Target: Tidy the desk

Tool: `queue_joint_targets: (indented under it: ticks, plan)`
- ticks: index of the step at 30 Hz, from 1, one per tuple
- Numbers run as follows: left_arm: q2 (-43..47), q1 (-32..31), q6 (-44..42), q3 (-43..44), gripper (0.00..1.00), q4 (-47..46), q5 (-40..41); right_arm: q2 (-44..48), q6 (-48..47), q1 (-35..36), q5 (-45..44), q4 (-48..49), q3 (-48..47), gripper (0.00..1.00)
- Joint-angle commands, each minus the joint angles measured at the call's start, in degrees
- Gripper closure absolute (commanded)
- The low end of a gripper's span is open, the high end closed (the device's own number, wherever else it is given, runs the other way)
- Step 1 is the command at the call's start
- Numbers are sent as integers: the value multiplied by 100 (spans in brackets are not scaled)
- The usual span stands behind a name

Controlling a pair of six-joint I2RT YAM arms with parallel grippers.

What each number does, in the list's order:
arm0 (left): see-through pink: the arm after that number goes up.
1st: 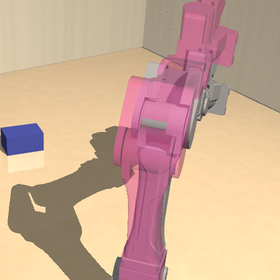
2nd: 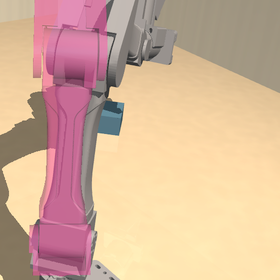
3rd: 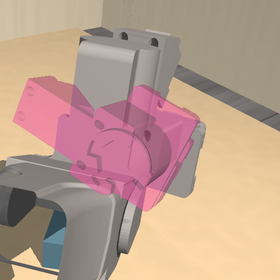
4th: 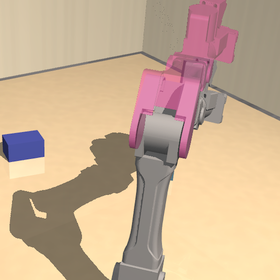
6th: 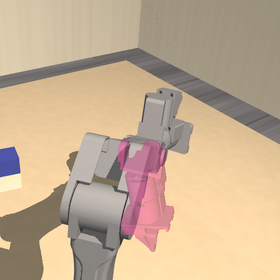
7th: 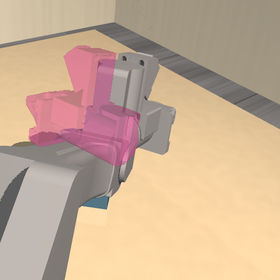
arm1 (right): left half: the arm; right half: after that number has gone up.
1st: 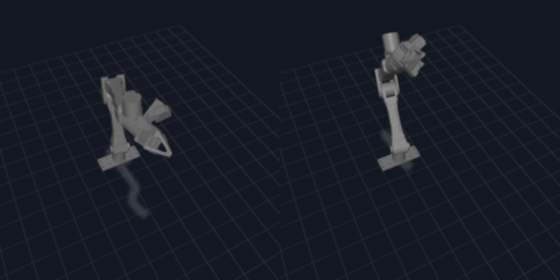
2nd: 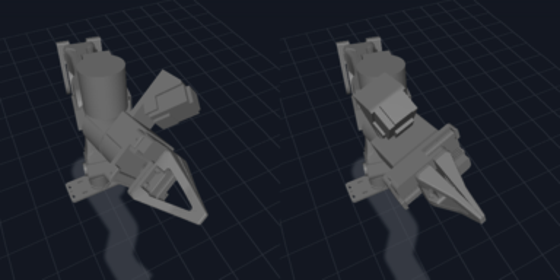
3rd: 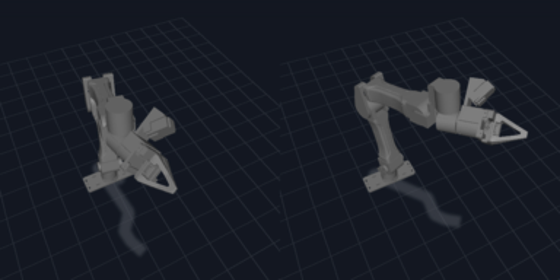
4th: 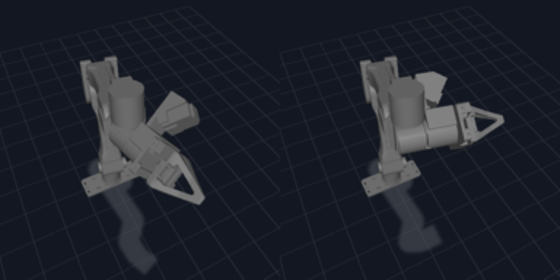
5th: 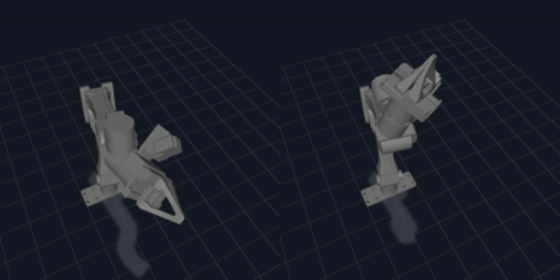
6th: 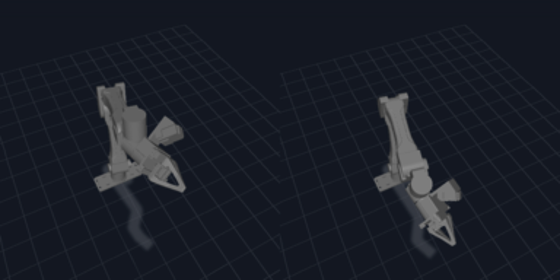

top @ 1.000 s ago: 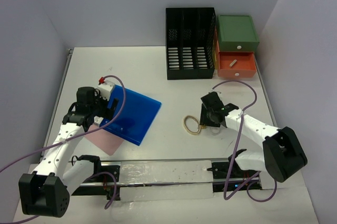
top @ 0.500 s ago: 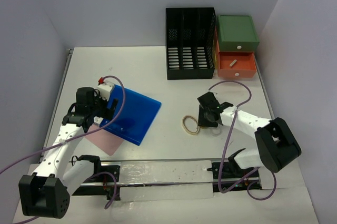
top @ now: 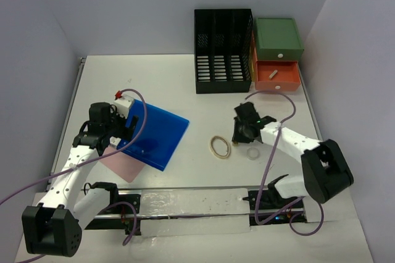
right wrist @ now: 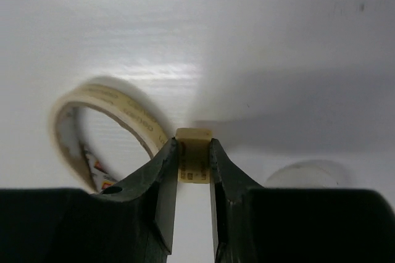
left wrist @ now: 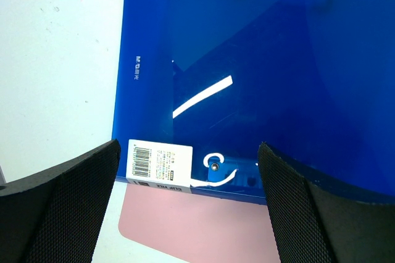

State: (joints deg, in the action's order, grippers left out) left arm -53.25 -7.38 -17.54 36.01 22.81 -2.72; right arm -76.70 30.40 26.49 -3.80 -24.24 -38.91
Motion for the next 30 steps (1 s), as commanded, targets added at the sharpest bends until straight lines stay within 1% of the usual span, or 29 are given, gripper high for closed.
queue_joint_targets:
  ticks: [1, 2, 4, 6, 8, 9, 10, 11, 13, 14, 16, 18, 20, 22, 24, 27, 29, 30]
  plan:
    - [6, 52, 7, -65, 1, -293, -9, 1094, -21, -1052, 1140, 1031, -740, 100]
    - [-7, 52, 12, -68, 1, -301, -9, 1187, 103, -1524, 1344, 1291, -976, 100]
    - [-53, 52, 5, -59, 1, -295, -47, 1215, 313, -2064, 1434, 1537, -1353, 99]
    - [-109, 52, -5, -60, 1, -296, -117, 828, 712, -2801, 1449, 1726, -2093, 99]
    - [-144, 52, -22, -76, 1, -304, -142, 650, 911, -2986, 1379, 1835, -2519, 99]
    - [-188, 52, -35, -70, 1, -304, -154, 182, 1104, -3279, 1329, 1842, -2832, 99]
    - [-203, 52, -39, -62, 1, -304, -158, 26, 1169, -3377, 1300, 1838, -3090, 99]
    - [-244, 52, -62, -7, 1, -281, -286, -429, 1252, -3570, 1271, 1765, -3439, 99]
    - [-317, 52, -116, 201, 1, -226, -495, -900, 1422, -3763, 1280, 1572, -3974, 99]
    - [-423, 32, -185, 345, 1, -155, -664, -1207, 1480, -3851, 1294, 1532, -4144, 99]
    - [-628, -39, -442, 805, 1, 150, -964, -1530, 1506, -3938, 1184, 1486, -4315, 98]
    - [-835, -167, -557, 1193, 1, 311, -967, -1612, 1460, -3958, 1022, 1427, -4345, 98]
    - [-1015, -362, -601, 1783, 1, 452, -901, -1649, 1431, -3973, 840, 1464, -4212, 96]
    - [-1151, -606, -588, 2158, 1, 554, -1006, -1724, 1418, -3997, 802, 1565, -4079, 89]
    - [-1340, -742, -377, 2475, 1, 638, -1308, -1913, 1410, -4057, 862, 1595, -4071, 87]
    - [-1505, -906, -101, 2586, 1, 541, -1783, -2223, 1332, -4111, 947, 1501, -4180, 84]
    - [-1559, -997, -36, 2418, 1, 416, -1962, -2383, 1276, -4118, 915, 1419, -4229, 83]
    - [-1592, -1057, -3, 2217, 1, 312, -2045, -2503, 1227, -4124, 888, 1387, -4251, 80]
